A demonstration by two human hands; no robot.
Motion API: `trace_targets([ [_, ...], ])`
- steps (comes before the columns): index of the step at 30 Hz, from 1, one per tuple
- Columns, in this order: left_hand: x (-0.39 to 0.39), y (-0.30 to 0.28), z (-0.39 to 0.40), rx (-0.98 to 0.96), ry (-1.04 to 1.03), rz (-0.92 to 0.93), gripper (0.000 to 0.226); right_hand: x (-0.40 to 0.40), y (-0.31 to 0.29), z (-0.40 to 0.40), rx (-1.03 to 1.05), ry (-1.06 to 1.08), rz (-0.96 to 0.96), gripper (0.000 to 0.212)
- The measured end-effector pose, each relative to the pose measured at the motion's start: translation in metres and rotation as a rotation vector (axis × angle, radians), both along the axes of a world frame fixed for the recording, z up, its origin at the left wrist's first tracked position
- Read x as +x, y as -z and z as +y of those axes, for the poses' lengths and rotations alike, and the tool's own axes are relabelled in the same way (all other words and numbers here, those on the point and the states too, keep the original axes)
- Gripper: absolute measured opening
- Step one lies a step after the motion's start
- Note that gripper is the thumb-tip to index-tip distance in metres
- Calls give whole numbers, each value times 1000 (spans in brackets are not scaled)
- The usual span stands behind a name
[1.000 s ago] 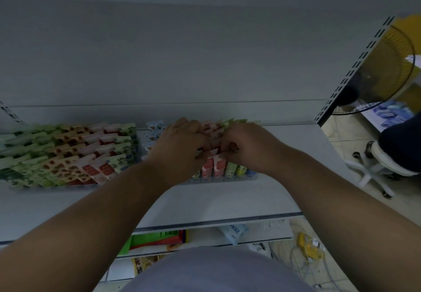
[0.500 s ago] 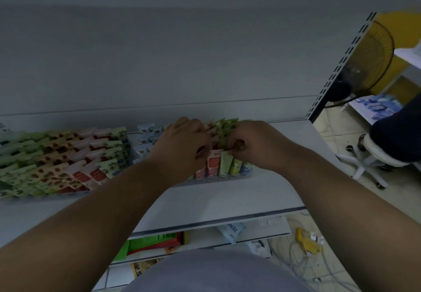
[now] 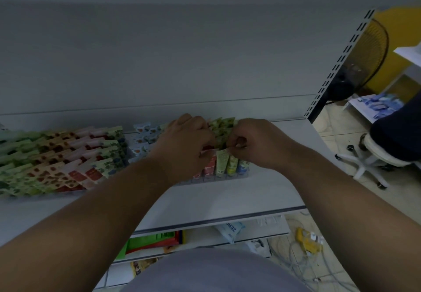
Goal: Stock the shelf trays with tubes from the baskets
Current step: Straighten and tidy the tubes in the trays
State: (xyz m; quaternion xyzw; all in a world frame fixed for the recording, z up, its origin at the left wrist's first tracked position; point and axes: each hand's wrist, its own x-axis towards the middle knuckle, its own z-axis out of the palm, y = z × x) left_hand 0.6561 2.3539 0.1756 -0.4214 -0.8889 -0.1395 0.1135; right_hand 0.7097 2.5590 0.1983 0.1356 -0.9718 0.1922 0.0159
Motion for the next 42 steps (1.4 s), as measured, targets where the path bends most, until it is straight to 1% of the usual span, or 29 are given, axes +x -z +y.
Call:
trace_targets([
  [4, -2, 1, 5, 3, 11, 3, 20, 1, -3, 5, 15, -7, -9, 16],
  [7, -2, 2, 7, 21, 3, -14, 18, -3, -2, -4, 59, -41, -24, 15],
  [10, 0, 3, 6, 34, 8, -48, 24, -8, 2, -13, 106, -71, -37, 8],
  [14, 3, 1, 2, 73, 2, -36, 27, -6, -2, -12, 59, -54, -21, 6],
  [17, 8, 2, -2, 202, -27, -2, 28, 1, -17, -8, -33, 11, 36, 5],
  [20, 20, 2, -2, 299, -69, 37, 36, 10, -36, -8, -204, 151, 71, 8],
  [23, 30, 0, 2, 326, -94, 30, 46, 21, -53, -16, -298, 246, 95, 10],
  [26, 34, 3, 3, 341, -114, 22, 49, 30, -59, -25, -392, 321, 116, 11],
  [31, 52, 8, 3, 360, -140, 36, 40, 43, -49, -36, -651, 426, 77, 8],
  [33, 57, 10, 1, 362, -134, 26, 33, 46, -43, -35, -714, 411, 54, 9],
  [35, 60, 11, -1, 350, -127, -15, 33, 45, -39, -30, -759, 321, 21, 16],
  [37, 63, 13, -1, 326, -122, -68, 33, 44, -38, -23, -711, 209, -40, 31],
  [38, 65, 14, 0, 318, -123, -91, 32, 43, -38, -19, -672, 158, -63, 35],
  [39, 69, 14, 2, 321, -131, -106, 30, 42, -39, -15, -638, 113, -81, 34],
  [42, 80, 21, 10, 353, -152, -139, 23, 39, -35, -6, -518, 48, -83, 20],
])
